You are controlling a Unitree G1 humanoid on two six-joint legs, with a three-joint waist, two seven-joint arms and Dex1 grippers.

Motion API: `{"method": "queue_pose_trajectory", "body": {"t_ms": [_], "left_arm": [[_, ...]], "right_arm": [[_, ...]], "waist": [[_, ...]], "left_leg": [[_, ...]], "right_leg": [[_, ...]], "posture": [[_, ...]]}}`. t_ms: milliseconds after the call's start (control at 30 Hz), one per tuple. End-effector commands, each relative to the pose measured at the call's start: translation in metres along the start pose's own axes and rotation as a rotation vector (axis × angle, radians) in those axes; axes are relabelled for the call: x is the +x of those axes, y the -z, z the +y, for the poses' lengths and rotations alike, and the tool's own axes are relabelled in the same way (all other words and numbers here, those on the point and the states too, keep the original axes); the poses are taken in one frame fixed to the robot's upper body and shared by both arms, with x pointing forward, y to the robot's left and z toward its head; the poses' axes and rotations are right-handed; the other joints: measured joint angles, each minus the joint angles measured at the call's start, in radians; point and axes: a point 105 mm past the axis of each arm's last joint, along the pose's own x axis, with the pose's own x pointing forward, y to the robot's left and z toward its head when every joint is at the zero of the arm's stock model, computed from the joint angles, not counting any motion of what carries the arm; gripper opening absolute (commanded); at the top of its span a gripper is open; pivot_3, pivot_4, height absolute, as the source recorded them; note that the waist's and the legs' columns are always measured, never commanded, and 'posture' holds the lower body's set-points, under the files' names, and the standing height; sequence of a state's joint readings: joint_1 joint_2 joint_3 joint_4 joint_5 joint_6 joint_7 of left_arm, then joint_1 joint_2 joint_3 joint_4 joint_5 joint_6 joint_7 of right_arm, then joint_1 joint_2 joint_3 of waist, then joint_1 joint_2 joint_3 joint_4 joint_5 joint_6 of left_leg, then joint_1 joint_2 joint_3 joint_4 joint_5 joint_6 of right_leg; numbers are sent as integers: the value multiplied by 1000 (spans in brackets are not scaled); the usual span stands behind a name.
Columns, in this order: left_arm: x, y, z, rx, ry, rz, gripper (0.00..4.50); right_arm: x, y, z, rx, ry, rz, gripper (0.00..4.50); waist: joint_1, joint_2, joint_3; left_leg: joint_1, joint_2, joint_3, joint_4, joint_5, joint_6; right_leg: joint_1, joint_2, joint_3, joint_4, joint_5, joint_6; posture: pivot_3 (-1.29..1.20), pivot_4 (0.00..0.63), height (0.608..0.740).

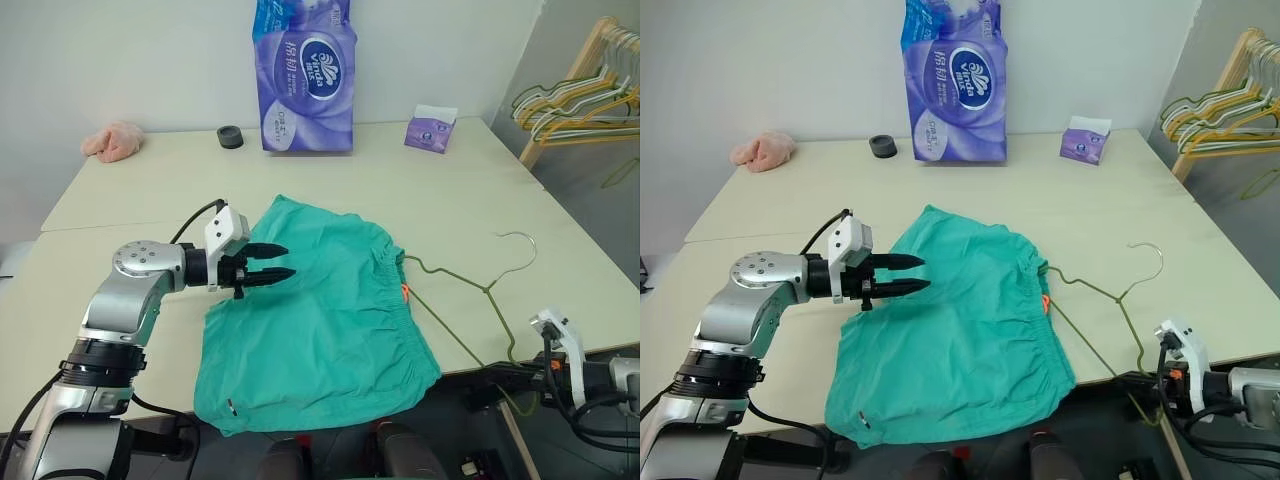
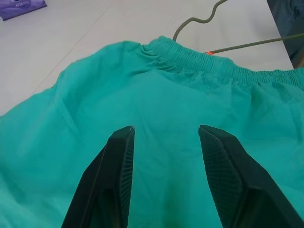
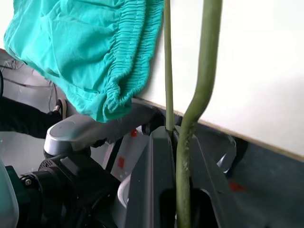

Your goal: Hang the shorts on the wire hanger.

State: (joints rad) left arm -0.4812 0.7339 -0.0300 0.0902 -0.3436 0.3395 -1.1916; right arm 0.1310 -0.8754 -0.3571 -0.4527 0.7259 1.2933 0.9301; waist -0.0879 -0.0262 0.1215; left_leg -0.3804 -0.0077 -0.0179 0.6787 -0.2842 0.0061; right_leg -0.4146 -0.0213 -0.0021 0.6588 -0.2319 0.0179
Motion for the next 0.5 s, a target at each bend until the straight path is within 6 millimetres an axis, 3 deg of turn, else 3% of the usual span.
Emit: {"method": "queue_pose_trajectory", "body": {"t_ms": [33, 300, 500], "left_arm": [[-10, -7, 7, 40, -48, -11, 2255], [-10, -8, 8, 44, -62, -13, 2255], [-9, -8, 8, 45, -68, -20, 2255]], "right_arm": [[7, -8, 4, -31, -37, 16, 0], [27, -19, 4, 76, -109, 68, 0], [49, -46, -3, 175, -129, 25, 0]], "waist": [[-1, 0, 0], [1, 0, 0], [0, 0, -1]], "left_leg": [[0, 0, 0, 0, 0, 0], [0, 0, 0, 0, 0, 0], [0, 0, 0, 0, 0, 0]], "right_leg": [[0, 0, 0, 0, 0, 0], [0, 0, 0, 0, 0, 0], [0, 0, 0, 0, 3, -5]], "posture": [[-205, 82, 740], [-190, 80, 740], [-175, 78, 740]]}}
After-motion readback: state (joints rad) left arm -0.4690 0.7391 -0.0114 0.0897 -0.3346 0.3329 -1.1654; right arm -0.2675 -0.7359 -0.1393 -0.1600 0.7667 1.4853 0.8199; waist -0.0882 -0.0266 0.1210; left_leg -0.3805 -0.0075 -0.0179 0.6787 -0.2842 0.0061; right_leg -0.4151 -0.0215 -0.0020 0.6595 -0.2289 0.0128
